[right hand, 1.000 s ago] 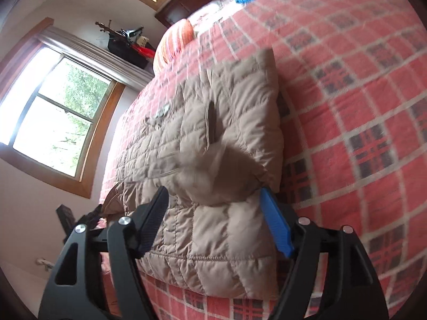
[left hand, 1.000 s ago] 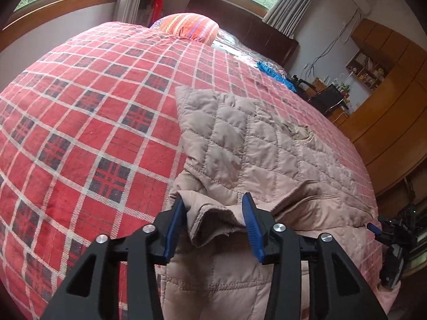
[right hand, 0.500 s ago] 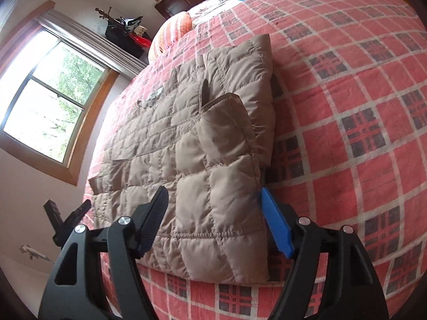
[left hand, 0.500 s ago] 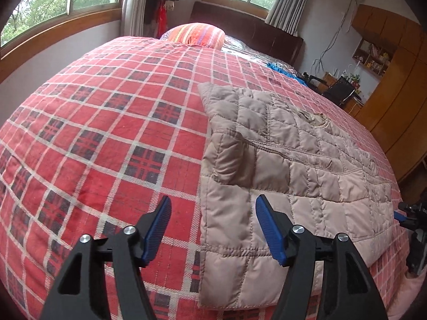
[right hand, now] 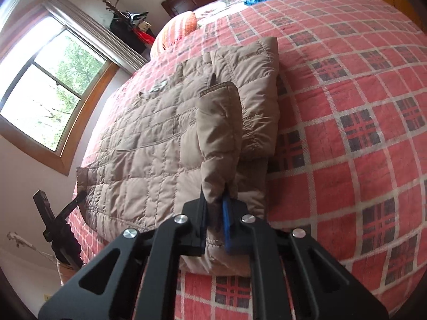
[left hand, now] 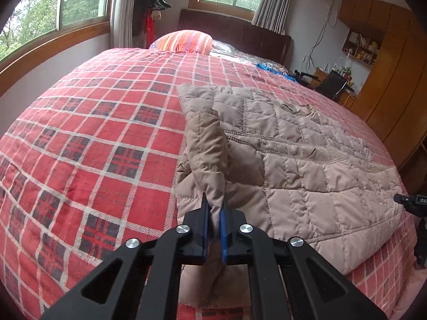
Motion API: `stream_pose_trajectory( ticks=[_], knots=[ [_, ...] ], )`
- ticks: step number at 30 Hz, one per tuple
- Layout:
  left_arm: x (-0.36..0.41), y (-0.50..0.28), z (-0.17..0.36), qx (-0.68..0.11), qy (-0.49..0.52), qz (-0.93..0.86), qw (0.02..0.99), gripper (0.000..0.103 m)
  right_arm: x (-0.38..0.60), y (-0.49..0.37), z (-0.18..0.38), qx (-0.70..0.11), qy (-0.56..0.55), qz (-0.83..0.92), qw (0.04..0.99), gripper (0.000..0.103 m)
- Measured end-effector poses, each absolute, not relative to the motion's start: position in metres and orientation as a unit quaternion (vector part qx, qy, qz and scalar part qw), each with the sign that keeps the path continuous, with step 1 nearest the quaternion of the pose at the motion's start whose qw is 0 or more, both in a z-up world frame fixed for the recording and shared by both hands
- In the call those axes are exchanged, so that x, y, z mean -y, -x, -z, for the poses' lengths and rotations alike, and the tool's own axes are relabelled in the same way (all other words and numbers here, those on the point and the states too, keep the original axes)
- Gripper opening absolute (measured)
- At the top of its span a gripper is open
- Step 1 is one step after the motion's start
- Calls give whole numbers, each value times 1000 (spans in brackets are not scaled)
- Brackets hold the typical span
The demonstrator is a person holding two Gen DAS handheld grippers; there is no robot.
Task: Fold large clothes
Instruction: 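Grasp the folded jacket edge with both grippers and lift it up, then lower the lifted edge onto the jacket and open both grippers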
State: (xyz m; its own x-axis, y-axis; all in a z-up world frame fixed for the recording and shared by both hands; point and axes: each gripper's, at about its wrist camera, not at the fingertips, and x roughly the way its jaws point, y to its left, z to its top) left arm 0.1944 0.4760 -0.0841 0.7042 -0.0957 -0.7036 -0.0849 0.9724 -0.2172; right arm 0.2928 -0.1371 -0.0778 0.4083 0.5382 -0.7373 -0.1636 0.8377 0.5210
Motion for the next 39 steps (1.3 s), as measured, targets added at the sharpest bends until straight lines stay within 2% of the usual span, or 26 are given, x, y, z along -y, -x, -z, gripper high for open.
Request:
stream_pose_trajectory(
  ticks=[7, 13, 23, 28, 39],
  knots=[
    [-467, -165, 57, -326, 99, 12, 940, 4, 134, -273, 53, -469, -171, -228, 836, 7],
    [-463, -165, 11, -249, 98, 11, 964, 4, 136, -282, 15, -429, -163, -235, 857, 7],
    [-471, -248, -33, -189, 105, -21, 976, 5, 137, -364, -24, -394, -172, -214, 877, 7],
    [-475, -304, -16, -212, 106, -42, 971, 5, 130, -424, -2, -418, -180, -196, 868, 7],
    [-488, -391, 79, -364, 107, -70, 923, 8, 122, -493, 94, -501, -198, -157, 828, 8]
  ],
)
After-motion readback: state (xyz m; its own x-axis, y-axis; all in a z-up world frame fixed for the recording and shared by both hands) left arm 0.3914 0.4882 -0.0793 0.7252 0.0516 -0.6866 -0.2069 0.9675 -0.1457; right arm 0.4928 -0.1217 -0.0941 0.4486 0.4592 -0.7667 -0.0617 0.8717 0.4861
